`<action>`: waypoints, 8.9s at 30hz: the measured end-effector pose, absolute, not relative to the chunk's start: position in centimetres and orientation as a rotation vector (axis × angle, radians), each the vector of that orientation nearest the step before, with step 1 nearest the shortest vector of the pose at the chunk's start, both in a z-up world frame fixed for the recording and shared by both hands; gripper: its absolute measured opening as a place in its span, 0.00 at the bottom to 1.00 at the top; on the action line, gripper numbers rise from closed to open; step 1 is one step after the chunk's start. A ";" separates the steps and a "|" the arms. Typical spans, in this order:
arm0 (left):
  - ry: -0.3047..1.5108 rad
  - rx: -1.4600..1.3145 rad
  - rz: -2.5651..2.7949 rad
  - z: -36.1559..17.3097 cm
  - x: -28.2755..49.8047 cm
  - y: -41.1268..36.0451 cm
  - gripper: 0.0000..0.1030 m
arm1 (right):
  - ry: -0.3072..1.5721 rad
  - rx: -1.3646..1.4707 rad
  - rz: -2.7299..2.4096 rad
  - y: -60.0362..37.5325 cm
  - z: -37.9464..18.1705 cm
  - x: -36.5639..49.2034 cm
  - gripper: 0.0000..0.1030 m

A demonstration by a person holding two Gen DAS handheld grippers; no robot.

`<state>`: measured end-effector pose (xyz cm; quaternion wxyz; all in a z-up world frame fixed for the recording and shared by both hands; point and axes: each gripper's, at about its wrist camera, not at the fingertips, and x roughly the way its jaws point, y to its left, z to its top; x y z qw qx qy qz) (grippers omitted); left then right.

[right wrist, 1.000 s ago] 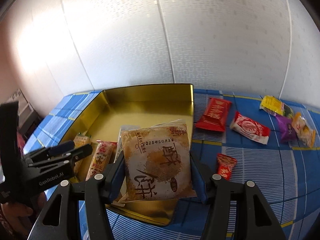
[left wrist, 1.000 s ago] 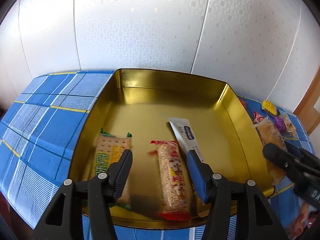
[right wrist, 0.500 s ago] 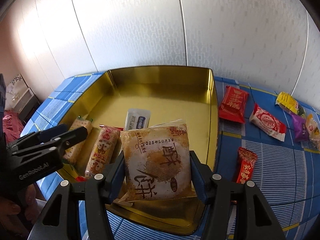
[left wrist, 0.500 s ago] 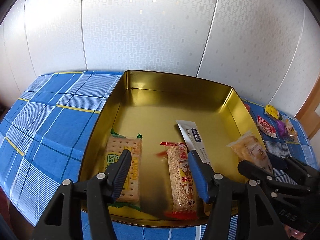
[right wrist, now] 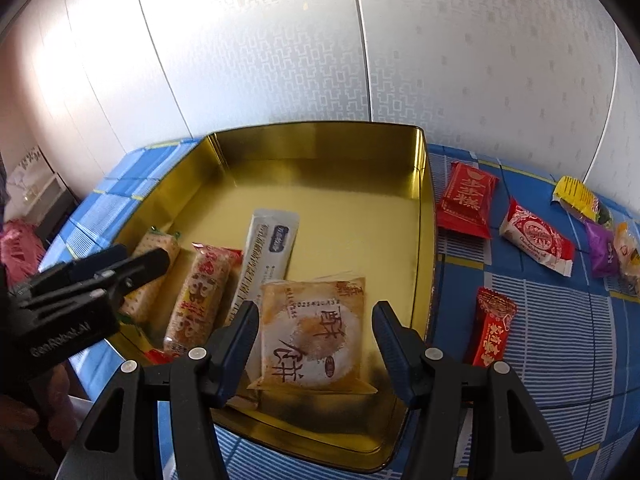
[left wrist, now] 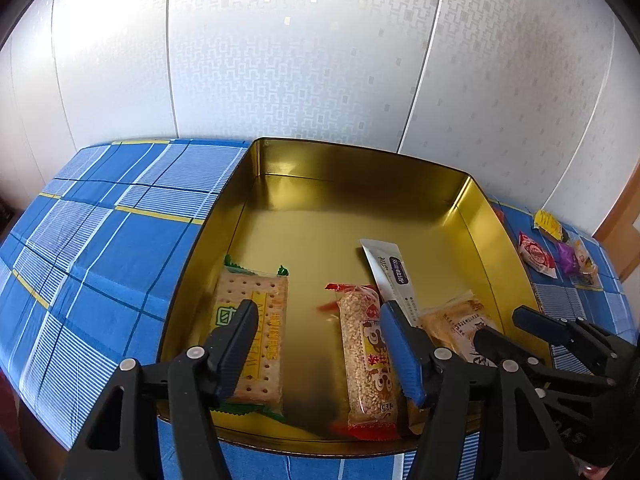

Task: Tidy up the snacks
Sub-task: 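Withdraw both tools from the tray toward the remaining red candy bars, then close the right tool on the small red candy bar, then move the left tool to the red-and-white wafer bar and grasp it, then carry the wafer bar into the tray with the left tool while the right holds the candy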

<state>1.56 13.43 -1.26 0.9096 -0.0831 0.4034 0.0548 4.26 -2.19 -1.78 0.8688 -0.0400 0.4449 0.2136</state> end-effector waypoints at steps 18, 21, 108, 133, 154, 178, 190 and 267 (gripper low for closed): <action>0.831 -0.157 0.096 -1.2 1.9 12.2 0.75 | 0.851 0.179 0.292 -10.6 1.5 5.8 0.58; 0.828 -0.154 0.091 -1.1 1.9 12.0 0.75 | 0.865 0.201 0.230 -12.2 1.3 6.2 0.58; 0.940 0.186 -0.311 -4.6 19.9 -15.7 0.83 | 1.066 0.304 -0.054 -30.2 -4.1 4.8 0.24; 0.894 0.264 -0.342 -3.1 16.3 -17.2 0.82 | 1.066 0.378 -0.057 -31.3 -4.1 4.6 0.24; 0.923 0.358 -0.425 -5.2 14.6 -17.5 0.38 | 1.062 0.364 -0.059 -31.2 -4.0 4.6 0.25; 0.946 0.264 -0.351 -5.3 10.6 -16.3 0.50 | 1.059 0.364 -0.062 -31.1 -3.9 4.5 0.25; 0.930 0.264 -0.315 -5.5 12.3 -17.1 0.47 | 1.061 0.337 -0.068 -30.7 -4.0 4.7 0.25; 0.679 -0.027 -0.089 1.3 6.6 4.9 0.28 | 0.963 0.148 -0.088 -25.8 -2.8 5.5 0.21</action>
